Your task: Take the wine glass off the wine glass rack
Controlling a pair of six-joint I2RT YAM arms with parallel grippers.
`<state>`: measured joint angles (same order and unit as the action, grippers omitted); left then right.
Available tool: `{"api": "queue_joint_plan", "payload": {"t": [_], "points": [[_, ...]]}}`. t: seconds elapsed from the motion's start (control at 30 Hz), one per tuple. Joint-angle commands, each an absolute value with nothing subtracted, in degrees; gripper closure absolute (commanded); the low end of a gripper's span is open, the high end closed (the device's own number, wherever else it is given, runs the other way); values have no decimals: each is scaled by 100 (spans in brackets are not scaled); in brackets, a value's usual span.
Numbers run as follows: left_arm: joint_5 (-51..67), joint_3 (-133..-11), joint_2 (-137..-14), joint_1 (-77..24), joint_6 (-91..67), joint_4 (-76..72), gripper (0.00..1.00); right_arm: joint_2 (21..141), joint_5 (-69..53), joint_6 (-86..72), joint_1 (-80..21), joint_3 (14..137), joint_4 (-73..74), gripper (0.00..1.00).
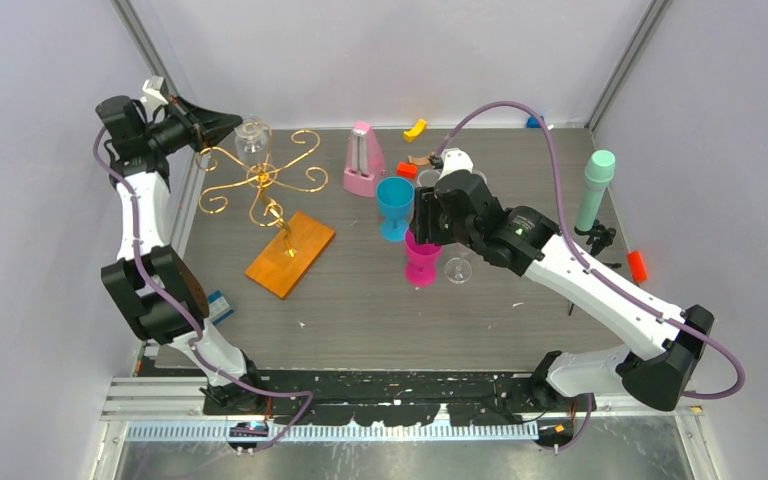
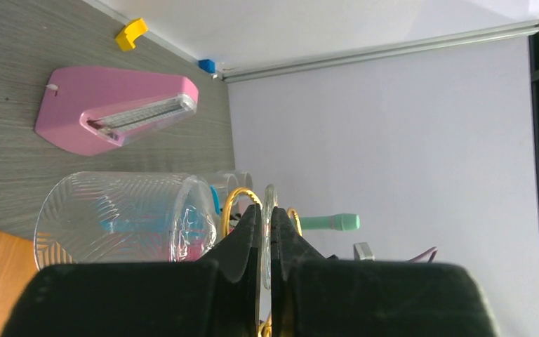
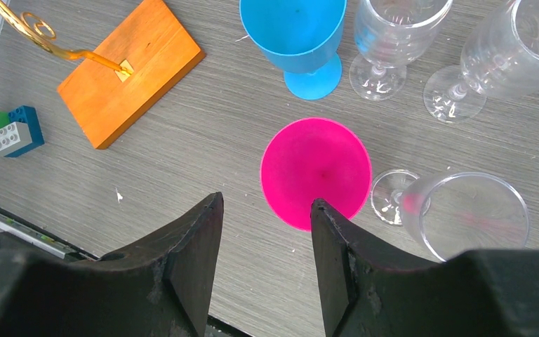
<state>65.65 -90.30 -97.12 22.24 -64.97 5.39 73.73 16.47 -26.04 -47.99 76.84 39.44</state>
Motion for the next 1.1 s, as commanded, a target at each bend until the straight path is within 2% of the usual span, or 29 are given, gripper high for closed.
{"api": "queue_joint_plan", "payload": {"t": [0.0,0.13,0.43,0.73,1.07], "points": [[6748,-9021,-9381,2223,-7288,-688,100,7207,1792,-2571,-4793,7655,3718,46],[6538,-8999,-9352,2224,-7778,-1206,100,7207,1789,-2566,-4790,7640,3720,46],[6370,-9072,-9381,1944,-7953,-1266,100,7211,1773,-2583,-4790,7617,3665,46],[6139,-9268,-9609,1894,-7312,-404,100,7130,1811,-2584,-4790,7542,3661,46],[6540,-9404,-9778,1846,-7126,-331,100,7224,1823,-2567,-4791,7585,3661,46]]}}
